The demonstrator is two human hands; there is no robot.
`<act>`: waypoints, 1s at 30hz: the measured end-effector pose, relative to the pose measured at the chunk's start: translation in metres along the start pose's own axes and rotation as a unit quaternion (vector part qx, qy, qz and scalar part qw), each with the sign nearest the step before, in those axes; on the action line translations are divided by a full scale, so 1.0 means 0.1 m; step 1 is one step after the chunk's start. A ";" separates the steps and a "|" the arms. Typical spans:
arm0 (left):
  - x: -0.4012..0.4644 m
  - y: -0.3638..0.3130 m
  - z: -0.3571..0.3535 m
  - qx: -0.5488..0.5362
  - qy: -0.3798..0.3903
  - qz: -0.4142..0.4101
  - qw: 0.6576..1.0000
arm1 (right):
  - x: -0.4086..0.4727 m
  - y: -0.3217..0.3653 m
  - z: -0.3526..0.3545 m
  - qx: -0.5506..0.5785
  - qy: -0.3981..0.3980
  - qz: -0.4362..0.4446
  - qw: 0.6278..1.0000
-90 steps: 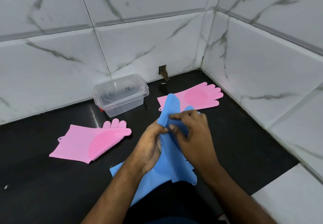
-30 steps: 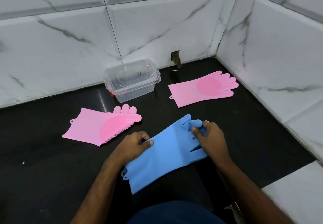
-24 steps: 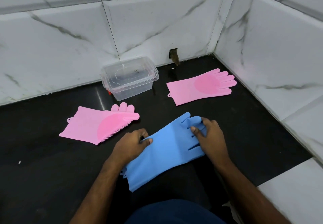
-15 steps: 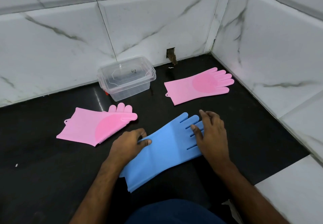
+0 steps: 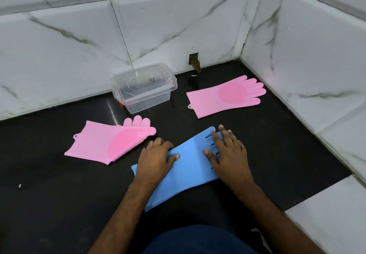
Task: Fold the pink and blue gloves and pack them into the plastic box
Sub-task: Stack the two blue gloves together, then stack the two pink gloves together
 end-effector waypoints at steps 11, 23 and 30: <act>-0.01 0.30 0.28 -0.057 -0.098 0.059 0.992 | 0.30 0.71 -0.02 0.013 -0.015 0.081 0.996; 0.26 0.37 0.48 -0.063 -0.152 0.039 0.986 | 1.27 0.90 -0.21 -0.100 0.006 0.043 0.994; 0.60 -0.07 0.25 -0.111 -0.105 -0.012 0.988 | 1.44 0.55 -0.19 -0.105 0.017 0.034 0.994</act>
Point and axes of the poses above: each hand's wrist, its own x-axis towards the middle knuckle, its own z-axis out of the back of the hand, y = z × x, the point moved 7 cm from there along x, towards the middle knuckle, and after that the axes turned 7 degrees about -y, right-handed, at the moved point
